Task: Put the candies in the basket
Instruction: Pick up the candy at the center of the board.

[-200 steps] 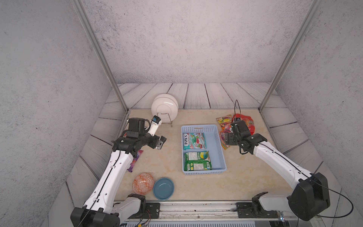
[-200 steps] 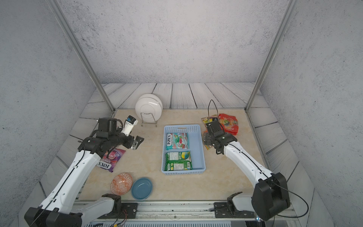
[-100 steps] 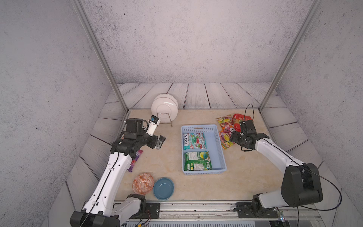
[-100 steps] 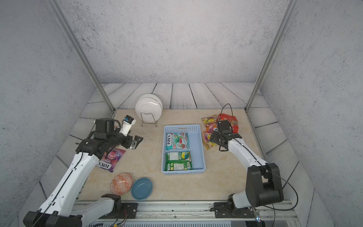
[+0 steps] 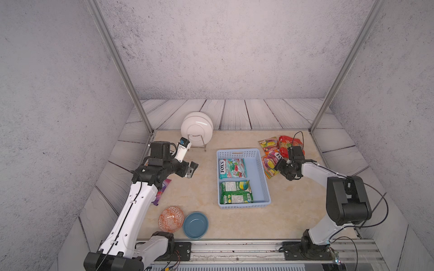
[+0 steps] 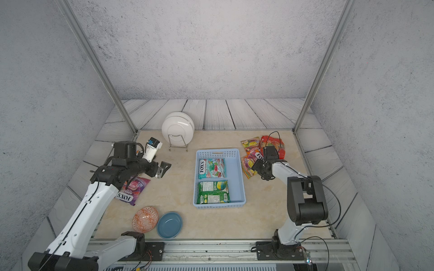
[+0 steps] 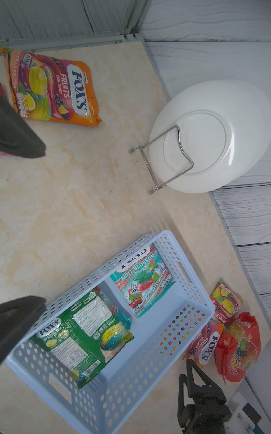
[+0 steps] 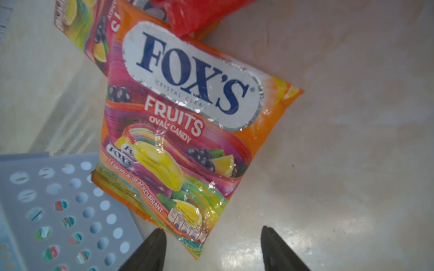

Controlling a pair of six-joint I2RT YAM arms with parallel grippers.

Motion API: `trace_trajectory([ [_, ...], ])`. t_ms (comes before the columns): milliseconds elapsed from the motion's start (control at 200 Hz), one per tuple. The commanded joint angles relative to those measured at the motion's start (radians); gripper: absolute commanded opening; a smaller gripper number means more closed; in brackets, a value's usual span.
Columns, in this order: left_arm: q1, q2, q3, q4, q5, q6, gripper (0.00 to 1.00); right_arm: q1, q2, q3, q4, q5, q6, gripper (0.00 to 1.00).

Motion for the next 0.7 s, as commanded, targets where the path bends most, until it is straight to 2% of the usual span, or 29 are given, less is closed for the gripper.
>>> trace_trajectory([
  [0,0.012,0.004,0.001,0.008,0.029,-0.015,0.98,-0.019,0.048,-0.022,0.081,-0.059,0.045,0.63],
  [375,0.012,0.01,-0.001,0.008,0.025,-0.01,0.98,-0.036,0.159,0.005,0.172,-0.088,0.057,0.53],
  [515,0.012,0.01,-0.001,0.003,0.024,-0.01,0.98,-0.039,0.17,0.017,0.201,-0.109,0.048,0.31],
  [656,0.012,0.015,0.005,0.003,0.021,-0.007,0.98,-0.041,0.127,0.03,0.18,-0.111,0.006,0.0],
  [691,0.013,0.016,0.003,0.004,0.02,-0.007,0.98,-0.041,0.111,0.034,0.17,-0.11,-0.011,0.0],
])
